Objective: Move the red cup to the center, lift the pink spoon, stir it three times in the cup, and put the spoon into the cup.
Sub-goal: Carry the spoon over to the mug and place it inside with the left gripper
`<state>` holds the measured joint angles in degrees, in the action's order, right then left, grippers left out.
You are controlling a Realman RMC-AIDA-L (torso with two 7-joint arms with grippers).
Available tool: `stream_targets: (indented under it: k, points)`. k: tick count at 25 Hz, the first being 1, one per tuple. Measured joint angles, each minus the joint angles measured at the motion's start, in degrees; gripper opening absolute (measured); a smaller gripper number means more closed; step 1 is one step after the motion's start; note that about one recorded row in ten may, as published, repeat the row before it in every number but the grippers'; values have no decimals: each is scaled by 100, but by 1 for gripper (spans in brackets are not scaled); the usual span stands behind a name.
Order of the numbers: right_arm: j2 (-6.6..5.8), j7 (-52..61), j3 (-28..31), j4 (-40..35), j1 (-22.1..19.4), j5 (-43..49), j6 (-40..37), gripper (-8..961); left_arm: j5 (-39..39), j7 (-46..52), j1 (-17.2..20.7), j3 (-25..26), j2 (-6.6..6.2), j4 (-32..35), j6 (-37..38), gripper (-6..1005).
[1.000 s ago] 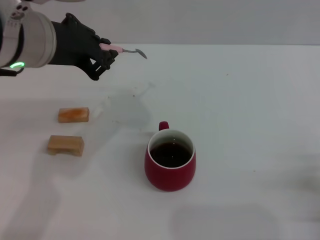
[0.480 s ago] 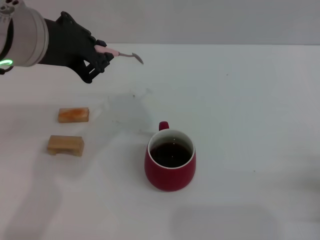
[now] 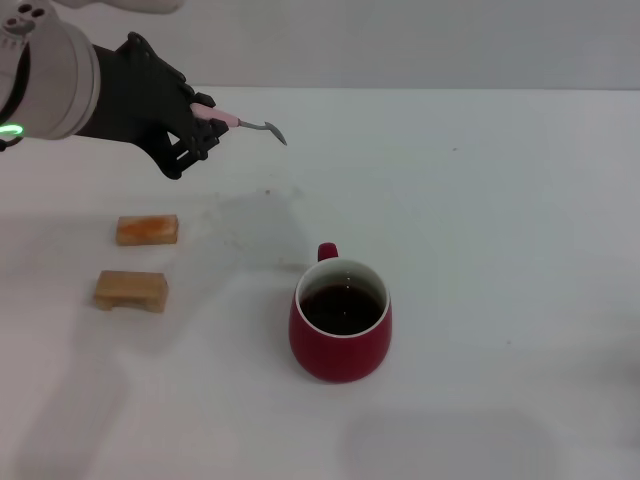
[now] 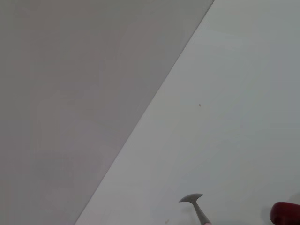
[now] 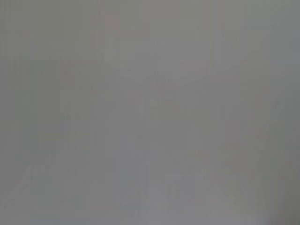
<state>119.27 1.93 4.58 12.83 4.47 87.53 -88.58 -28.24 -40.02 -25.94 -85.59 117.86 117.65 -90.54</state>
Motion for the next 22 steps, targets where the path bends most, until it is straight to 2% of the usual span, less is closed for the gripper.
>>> stream_targets:
  k: [22]
  points:
    - [5,0,109,-34,-126,1,-46,-1,-31,-464,118,51,9,-171,221,174]
